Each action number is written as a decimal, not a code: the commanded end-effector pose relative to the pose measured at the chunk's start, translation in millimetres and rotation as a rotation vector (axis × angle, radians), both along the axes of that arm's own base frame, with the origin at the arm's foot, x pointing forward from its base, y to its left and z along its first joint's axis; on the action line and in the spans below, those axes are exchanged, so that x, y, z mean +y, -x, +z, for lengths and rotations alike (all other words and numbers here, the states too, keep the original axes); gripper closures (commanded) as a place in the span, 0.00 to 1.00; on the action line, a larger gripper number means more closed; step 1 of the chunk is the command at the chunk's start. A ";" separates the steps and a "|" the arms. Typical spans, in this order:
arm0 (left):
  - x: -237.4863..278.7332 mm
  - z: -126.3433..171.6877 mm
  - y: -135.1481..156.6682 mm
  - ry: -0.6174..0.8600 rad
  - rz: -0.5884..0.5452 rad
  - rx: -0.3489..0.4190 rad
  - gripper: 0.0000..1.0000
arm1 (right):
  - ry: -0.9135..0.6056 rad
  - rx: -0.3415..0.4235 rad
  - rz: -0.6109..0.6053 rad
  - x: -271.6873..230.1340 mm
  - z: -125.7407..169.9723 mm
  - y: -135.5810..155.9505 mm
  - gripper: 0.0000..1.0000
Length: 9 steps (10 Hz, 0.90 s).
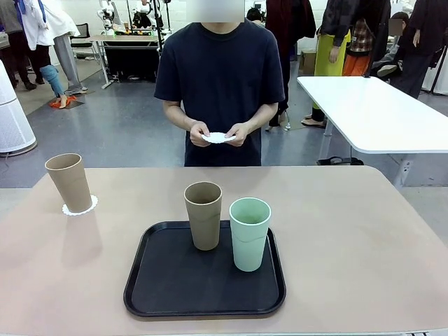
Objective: Place coasters on the table and set cups on them.
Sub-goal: Pick up one Reusable plastic cup and place it on a coaster set by the human, then take one Reusable plastic cup from the Flat Tray and place it on a coaster set by the human.
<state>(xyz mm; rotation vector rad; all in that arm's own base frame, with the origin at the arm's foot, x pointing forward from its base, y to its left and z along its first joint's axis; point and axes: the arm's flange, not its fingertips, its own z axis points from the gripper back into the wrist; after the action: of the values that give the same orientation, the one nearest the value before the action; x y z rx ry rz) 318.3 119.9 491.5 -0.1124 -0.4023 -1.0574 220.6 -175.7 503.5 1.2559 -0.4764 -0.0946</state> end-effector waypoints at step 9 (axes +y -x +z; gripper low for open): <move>3.0 -2.1 0.1 -0.017 -0.043 -0.024 0.00 | -0.010 -0.003 -0.012 1.5 -0.2 -1.8 0.00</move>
<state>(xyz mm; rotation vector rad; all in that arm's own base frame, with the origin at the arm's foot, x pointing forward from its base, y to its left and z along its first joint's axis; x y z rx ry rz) 318.3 120.6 491.1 -0.1155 -0.4117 -1.0858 220.6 -175.7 503.5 1.2559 -0.4764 -0.0946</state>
